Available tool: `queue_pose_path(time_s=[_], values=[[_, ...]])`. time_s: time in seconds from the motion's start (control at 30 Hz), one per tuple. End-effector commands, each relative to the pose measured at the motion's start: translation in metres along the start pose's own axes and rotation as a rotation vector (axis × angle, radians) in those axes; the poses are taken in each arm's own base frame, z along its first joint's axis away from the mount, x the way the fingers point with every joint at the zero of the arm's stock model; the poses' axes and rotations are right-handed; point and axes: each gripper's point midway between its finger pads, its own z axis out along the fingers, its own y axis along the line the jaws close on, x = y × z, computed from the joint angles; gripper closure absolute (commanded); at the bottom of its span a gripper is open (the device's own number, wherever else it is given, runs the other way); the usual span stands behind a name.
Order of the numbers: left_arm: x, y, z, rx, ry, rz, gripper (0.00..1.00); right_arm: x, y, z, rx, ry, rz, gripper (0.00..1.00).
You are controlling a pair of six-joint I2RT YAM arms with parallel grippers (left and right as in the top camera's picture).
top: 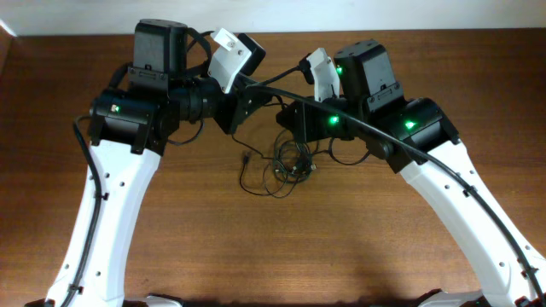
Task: Untangle cables
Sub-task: 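Hold the cable with both grippers close together above the pile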
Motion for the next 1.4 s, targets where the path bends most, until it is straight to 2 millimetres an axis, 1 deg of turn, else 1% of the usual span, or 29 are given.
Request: queue_pose_path(time_s=[0.0,0.27,0.33,0.4,0.43,0.57,0.73,0.8,0.97,1.03,1.1,1.2,1.27,1.3,1.33,1.37], values=[[-0.005,-0.008,-0.002,0.030,-0.020,0.024,0.87,-0.004,-0.001,0.000,0.013,-0.016,-0.009,0.96],[-0.004,-0.008,-0.002,0.031,-0.017,0.021,0.87,-0.007,0.000,0.000,0.009,-0.025,-0.014,0.96],[-0.004,-0.008,-0.002,0.031,-0.017,0.020,0.89,-0.007,0.000,0.000,0.009,-0.025,-0.014,0.96],[-0.004,-0.008,-0.002,0.031,-0.017,0.020,0.97,-0.007,0.000,0.000,0.009,-0.025,-0.014,0.96],[-0.004,-0.008,-0.002,0.031,-0.017,0.020,0.99,-0.007,0.000,0.000,0.009,-0.025,-0.014,0.96],[-0.004,-0.008,-0.002,0.031,-0.018,0.020,1.00,-0.008,-0.006,0.000,0.045,-0.037,-0.011,0.96],[-0.004,-0.007,-0.002,0.025,-0.017,0.020,1.00,-0.009,-0.007,0.000,0.051,-0.039,0.002,0.96],[-0.004,-0.004,-0.002,0.006,-0.013,0.018,1.00,-0.009,-0.012,-0.001,0.079,-0.044,0.011,0.96],[0.000,0.025,-0.005,-0.159,0.011,-0.100,1.00,-0.006,-0.031,-0.003,0.179,-0.048,0.073,0.96],[0.002,0.033,-0.006,-0.208,0.014,-0.134,1.00,-0.005,-0.032,-0.003,0.185,-0.046,0.075,0.96],[0.001,0.037,-0.007,-0.229,0.012,-0.154,1.00,-0.005,-0.032,-0.003,0.185,-0.046,0.074,0.96],[0.001,0.037,-0.007,-0.227,0.011,-0.156,1.00,-0.005,-0.031,-0.003,0.179,-0.044,0.074,0.96],[0.001,0.036,-0.007,-0.224,0.010,-0.155,1.00,-0.004,-0.029,-0.002,0.166,-0.039,0.074,0.82],[0.001,0.036,-0.007,-0.224,0.010,-0.156,1.00,-0.004,-0.029,-0.002,0.167,-0.040,0.074,0.71],[0.001,0.036,-0.007,-0.224,0.010,-0.156,1.00,-0.005,-0.029,-0.002,0.166,-0.042,0.073,0.55],[0.001,0.036,-0.007,-0.224,0.010,-0.156,1.00,-0.006,-0.029,-0.003,0.165,-0.046,0.072,0.45]])
